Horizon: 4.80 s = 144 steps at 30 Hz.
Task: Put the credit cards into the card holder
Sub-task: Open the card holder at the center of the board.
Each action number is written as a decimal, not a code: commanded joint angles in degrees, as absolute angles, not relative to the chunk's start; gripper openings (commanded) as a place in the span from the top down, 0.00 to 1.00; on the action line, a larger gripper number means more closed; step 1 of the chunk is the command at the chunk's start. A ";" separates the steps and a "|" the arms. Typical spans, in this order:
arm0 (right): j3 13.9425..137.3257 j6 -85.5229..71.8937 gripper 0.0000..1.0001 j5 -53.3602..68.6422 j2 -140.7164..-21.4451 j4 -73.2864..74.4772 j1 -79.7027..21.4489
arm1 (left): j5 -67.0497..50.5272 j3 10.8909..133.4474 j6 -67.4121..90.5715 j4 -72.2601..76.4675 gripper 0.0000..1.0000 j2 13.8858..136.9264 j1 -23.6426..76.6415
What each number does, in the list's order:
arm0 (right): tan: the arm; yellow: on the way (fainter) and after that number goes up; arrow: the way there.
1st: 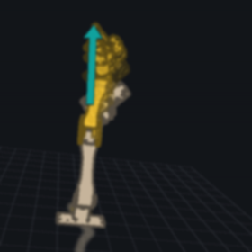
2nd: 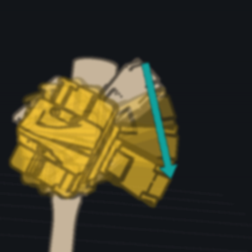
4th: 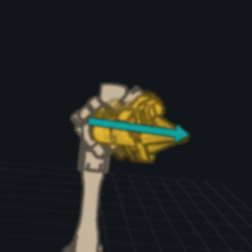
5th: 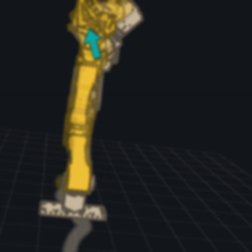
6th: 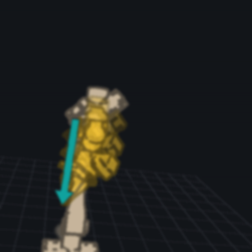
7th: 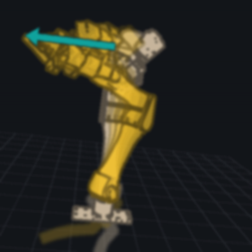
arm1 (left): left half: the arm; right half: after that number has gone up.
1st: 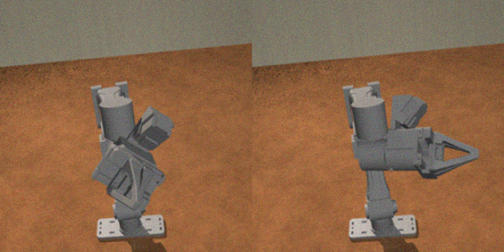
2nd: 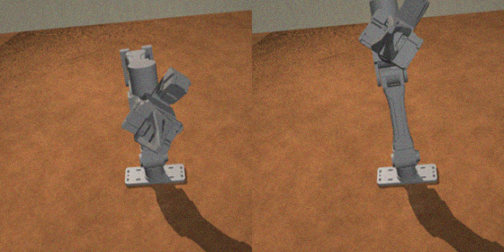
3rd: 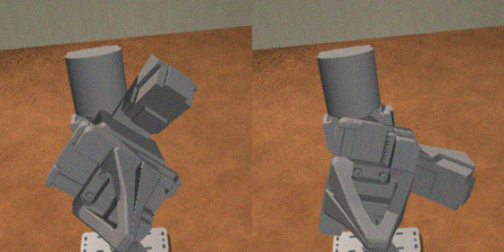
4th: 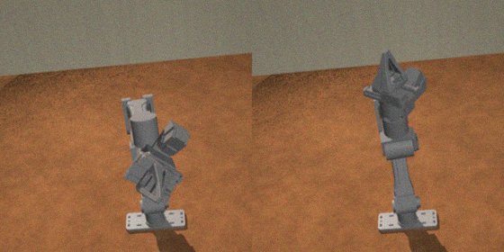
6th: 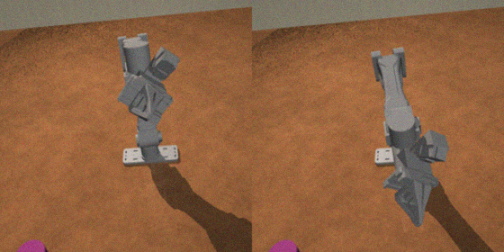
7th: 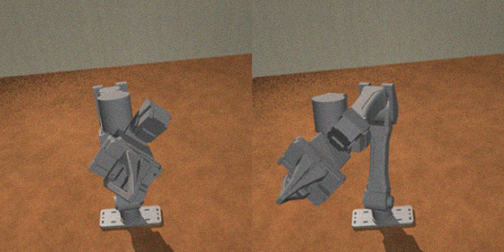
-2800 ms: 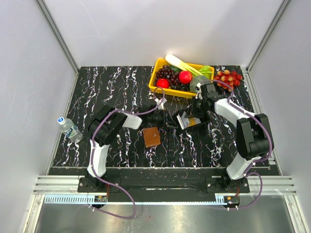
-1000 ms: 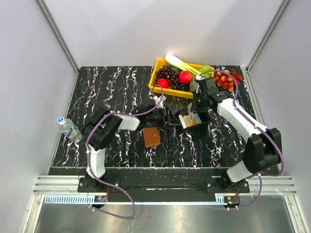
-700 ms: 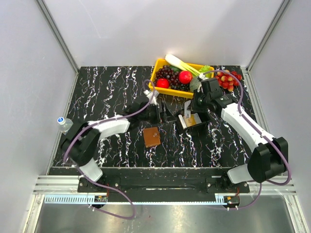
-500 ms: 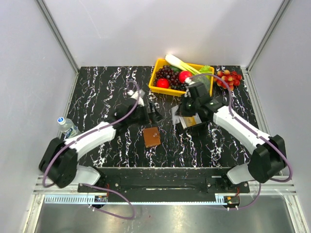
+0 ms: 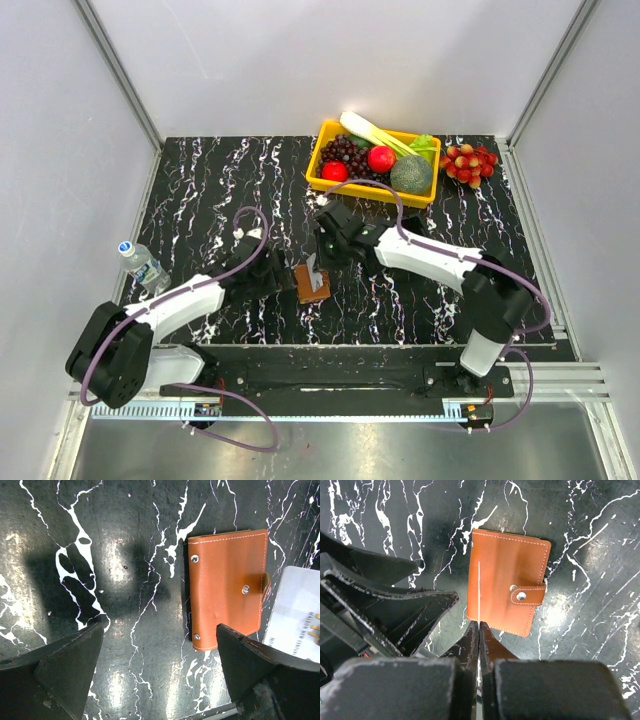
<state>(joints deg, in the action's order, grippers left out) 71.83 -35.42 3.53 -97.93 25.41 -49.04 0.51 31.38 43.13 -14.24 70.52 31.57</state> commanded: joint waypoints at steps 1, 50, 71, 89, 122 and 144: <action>77.60 -36.65 1.00 -1.30 -100.45 25.13 -50.62 | 3.25 31.99 42.45 -13.10 0.01 69.78 31.73; 65.92 -40.16 1.00 9.22 -98.97 16.45 -43.16 | -13.18 33.31 38.41 1.93 0.44 81.91 33.40; 61.44 -44.47 1.00 11.69 -92.82 9.93 -41.40 | -27.32 31.20 44.81 25.64 0.36 85.51 33.40; 63.72 -42.71 1.00 9.41 -92.02 14.59 -41.31 | -28.13 29.36 48.34 30.68 0.30 89.65 33.49; 69.70 -45.00 1.00 12.22 -101.69 13.10 -45.44 | -12.14 29.80 38.76 1.33 0.05 69.17 31.20; 68.64 -45.62 1.00 15.55 -98.35 9.58 -45.62 | -12.65 27.95 39.90 1.23 0.14 64.69 27.95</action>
